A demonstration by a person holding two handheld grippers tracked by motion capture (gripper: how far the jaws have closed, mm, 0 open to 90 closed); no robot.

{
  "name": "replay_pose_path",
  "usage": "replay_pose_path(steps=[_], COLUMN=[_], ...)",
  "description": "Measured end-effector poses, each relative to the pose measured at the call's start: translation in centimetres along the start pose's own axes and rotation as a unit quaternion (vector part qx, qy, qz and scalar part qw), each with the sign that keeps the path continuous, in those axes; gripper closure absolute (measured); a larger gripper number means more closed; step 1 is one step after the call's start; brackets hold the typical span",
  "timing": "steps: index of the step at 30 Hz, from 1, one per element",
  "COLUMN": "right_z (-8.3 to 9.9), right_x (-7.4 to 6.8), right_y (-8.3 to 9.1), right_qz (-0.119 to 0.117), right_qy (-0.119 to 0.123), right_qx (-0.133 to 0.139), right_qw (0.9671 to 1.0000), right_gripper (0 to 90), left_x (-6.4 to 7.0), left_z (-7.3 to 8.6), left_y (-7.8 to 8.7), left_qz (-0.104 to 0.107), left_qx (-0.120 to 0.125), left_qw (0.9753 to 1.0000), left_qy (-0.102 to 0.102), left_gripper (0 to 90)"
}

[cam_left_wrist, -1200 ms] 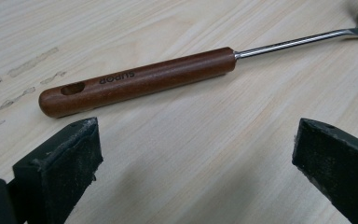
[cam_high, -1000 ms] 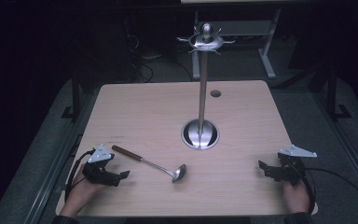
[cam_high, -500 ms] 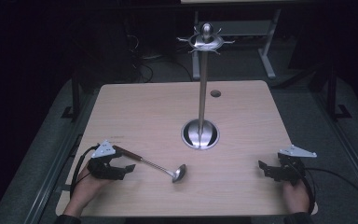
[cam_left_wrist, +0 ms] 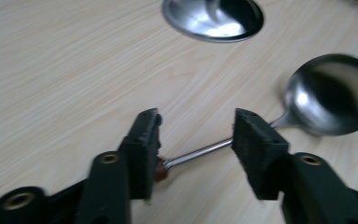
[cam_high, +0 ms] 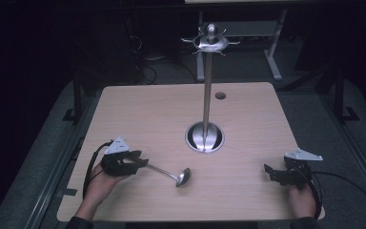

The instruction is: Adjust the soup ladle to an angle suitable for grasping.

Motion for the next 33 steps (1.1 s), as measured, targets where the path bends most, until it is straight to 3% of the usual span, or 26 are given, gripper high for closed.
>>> replay_pose_path(steps=[9, 16, 26, 33], right_z=[0.0, 0.0, 0.0, 0.0], right_x=[0.0, 0.1, 0.0, 0.0], right_y=[-0.1, -0.1, 0.0, 0.0], right_qz=[-0.002, -0.001, -0.007, -0.008], right_qy=[-0.002, -0.005, -0.005, -0.005], right_qx=[-0.004, -0.002, 0.000, 0.001], right_qw=[1.0000, 1.0000, 1.0000, 1.0000], right_gripper=[13.6, 13.6, 13.6, 13.6], left_x=[1.3, 2.8, 5.3, 6.2], left_z=[-1.3, -2.1, -2.2, -1.3], left_y=[-1.4, -2.7, -6.0, -7.5], left_qz=[0.011, 0.043, 0.079, 0.089], left_qx=[-0.009, -0.020, -0.054, -0.085], left_qw=[0.9998, 0.9988, 0.9952, 0.9920], left_qy=[-0.011, -0.010, -0.019, -0.028], left_gripper=[72.7, 90.0, 90.0, 90.0])
Point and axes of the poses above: each handheld gripper's, and its own axes: y roughly backward along the jaws, z roughly out of its underside, x roughly to its right, the point moved 10 cm from there along -y, roughly forward along the jaws, and after that the axes turned 1 degree about -x, right-handed, at the moved point
